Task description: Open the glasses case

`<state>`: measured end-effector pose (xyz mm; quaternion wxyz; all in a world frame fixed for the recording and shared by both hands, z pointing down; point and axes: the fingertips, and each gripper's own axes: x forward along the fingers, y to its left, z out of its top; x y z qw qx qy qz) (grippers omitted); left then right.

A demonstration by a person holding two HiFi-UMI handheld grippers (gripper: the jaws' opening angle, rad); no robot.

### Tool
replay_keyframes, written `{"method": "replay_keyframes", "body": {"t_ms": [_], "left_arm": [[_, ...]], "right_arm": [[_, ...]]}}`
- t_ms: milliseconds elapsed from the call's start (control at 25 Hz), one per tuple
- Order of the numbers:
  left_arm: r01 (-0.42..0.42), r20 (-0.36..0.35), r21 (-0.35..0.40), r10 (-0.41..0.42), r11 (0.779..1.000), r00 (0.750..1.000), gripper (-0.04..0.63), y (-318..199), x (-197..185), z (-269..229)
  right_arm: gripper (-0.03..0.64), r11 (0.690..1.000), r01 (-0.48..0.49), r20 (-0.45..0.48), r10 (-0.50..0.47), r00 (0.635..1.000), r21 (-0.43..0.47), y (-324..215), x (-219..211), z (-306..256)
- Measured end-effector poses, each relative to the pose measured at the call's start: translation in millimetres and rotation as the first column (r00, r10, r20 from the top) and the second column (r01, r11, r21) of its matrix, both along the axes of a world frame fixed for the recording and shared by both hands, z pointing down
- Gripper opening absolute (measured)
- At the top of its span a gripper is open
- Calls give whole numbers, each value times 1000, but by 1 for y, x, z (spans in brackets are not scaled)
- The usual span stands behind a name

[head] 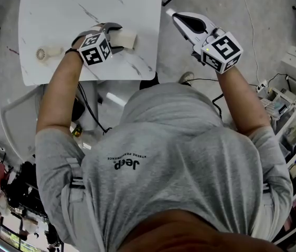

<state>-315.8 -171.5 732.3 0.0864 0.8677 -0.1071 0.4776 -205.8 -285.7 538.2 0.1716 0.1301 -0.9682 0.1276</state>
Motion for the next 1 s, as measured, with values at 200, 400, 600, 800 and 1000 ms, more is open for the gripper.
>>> {"method": "replay_keyframes", "body": {"t_ms": [200,400,600,800,1000], "left_arm": [[-13,-42,-52,11,999,999,344,-6,-1,-12],[-11,-75,-75,5,997,997,303,-12,-1,-22],[-53,-78,-55,49,997,996,263,-13,0,-27],[-57,-89,1,57,998,994,152,-26,1,-38],[-66,-57,55,69,996,996,109,-41,2,-36]], "right_arm": [[5,1000,-9,-1,9,1000,2,-3,3,-2],[5,1000,-21,-4,21,1000,6,-4,8,-2],[5,999,-35,-8,35,999,8,-6,11,-1],[5,999,-41,-9,41,999,13,-8,13,-3],[5,998,-54,-14,54,998,17,-11,16,-3]]}}
